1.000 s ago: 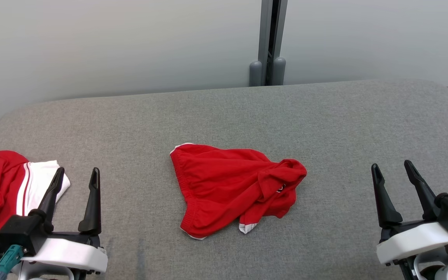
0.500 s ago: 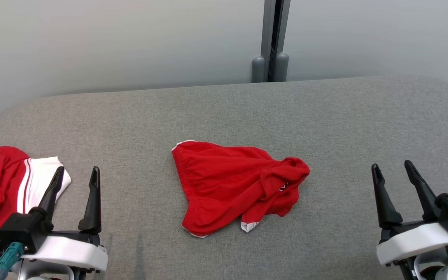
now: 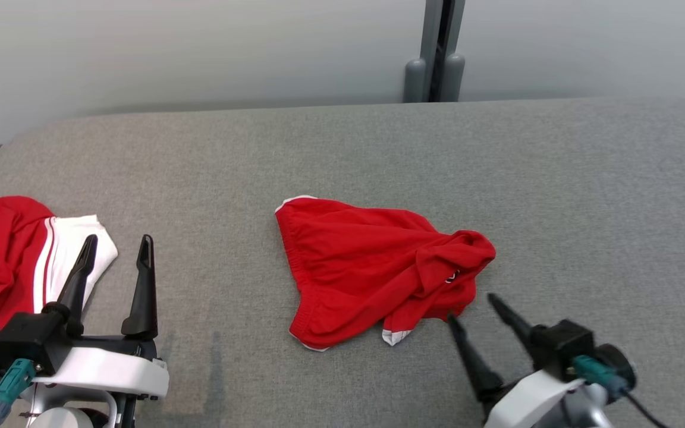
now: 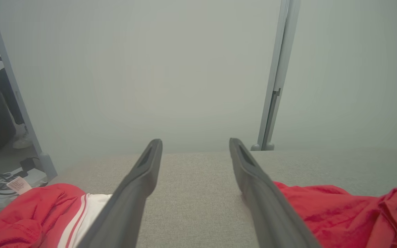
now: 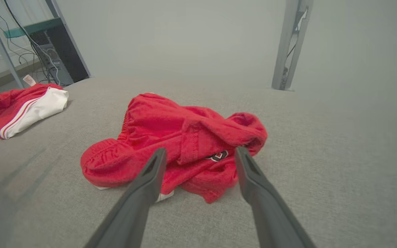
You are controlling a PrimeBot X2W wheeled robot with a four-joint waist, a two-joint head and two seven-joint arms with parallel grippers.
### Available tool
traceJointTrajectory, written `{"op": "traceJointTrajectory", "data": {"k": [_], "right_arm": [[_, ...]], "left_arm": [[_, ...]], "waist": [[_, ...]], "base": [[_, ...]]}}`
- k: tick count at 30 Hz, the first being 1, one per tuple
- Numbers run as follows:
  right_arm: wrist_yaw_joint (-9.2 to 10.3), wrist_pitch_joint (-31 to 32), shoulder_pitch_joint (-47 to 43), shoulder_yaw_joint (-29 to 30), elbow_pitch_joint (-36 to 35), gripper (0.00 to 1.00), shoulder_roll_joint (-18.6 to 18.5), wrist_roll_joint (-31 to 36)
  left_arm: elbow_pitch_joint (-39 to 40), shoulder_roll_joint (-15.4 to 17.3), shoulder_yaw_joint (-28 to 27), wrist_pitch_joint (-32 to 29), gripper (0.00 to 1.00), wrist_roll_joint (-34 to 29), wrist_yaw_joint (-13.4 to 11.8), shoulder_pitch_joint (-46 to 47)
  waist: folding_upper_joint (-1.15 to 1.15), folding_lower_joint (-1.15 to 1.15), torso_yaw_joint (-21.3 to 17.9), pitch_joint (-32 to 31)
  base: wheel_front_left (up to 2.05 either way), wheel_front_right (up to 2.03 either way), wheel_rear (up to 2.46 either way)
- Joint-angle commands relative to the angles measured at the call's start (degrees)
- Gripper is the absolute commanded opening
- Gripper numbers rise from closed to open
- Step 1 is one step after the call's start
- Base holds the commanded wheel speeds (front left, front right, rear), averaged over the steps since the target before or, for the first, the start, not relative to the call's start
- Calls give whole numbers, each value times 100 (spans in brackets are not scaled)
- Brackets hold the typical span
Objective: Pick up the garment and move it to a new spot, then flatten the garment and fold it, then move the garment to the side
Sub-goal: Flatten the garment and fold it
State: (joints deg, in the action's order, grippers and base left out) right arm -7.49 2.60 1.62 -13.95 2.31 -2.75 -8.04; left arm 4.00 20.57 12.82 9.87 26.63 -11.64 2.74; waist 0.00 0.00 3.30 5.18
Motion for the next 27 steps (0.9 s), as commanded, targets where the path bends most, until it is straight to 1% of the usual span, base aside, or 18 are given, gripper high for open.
{"op": "traceJointTrajectory", "data": {"k": [1, 7, 13, 17, 18, 19, 20, 23, 25, 26, 27], "right_arm": [[-1, 99, 72, -212, 128, 100, -28, -36], [-1, 200, 460, -933, 652, 100, -149, 24], [0, 201, 1006, -1247, 1237, 100, -292, 368], [0, 334, 1375, -1556, 1720, 100, -400, 552], [0, 377, 1448, -1644, 1849, 60, -416, 555], [0, 411, 1516, -1722, 1950, 35, -428, 519], [-1, 486, 1556, -1796, 2049, 0, -447, 481], [-1, 558, 1653, -2012, 2067, 0, -527, 277], [-6, 658, 1678, -2196, 1909, 0, -612, 19], [-6, 658, 1678, -2196, 1909, 0, -612, 19], [-6, 726, 1710, -2291, 1763, 0, -693, -112]], "left_arm": [[-25, -15, -2, 52, 100, 25, 9, 113], [-139, -140, 75, 187, 100, 46, 97, 314], [-336, -307, 156, 326, 100, 63, 204, 569], [-471, -380, 139, 396, 100, 67, 267, 696], [-508, -390, 136, 418, 100, 66, 287, 727], [-537, -396, 131, 430, 100, 60, 299, 755], [-565, -400, 124, 434, 100, 53, 307, 775], [-641, -407, 98, 462, 100, 32, 339, 819], [-671, -399, 67, 481, 100, 23, 347, 824], [-671, -399, 67, 481, 100, 23, 347, 824], [-672, -388, 37, 479, 100, 18, 343, 812]], "waist": [[0, 0, 113, 140], [0, 0, 317, 506], [0, 0, 462, 856], [0, 0, 461, 1015], [0, 0, 457, 1038], [0, 0, 453, 1054], [0, 0, 447, 1064], [0, 0, 400, 1070], [0, 0, 345, 1051], [0, 0, 345, 1051], [0, 0, 308, 1043]], "base": [[0, 0, 0], [0, 0, 0], [0, 0, 0], [0, 0, 0], [0, 0, 0], [0, 0, 0], [0, 0, 0], [0, 0, 0], [0, 0, 0], [0, 0, 0], [0, 0, 0]]}}
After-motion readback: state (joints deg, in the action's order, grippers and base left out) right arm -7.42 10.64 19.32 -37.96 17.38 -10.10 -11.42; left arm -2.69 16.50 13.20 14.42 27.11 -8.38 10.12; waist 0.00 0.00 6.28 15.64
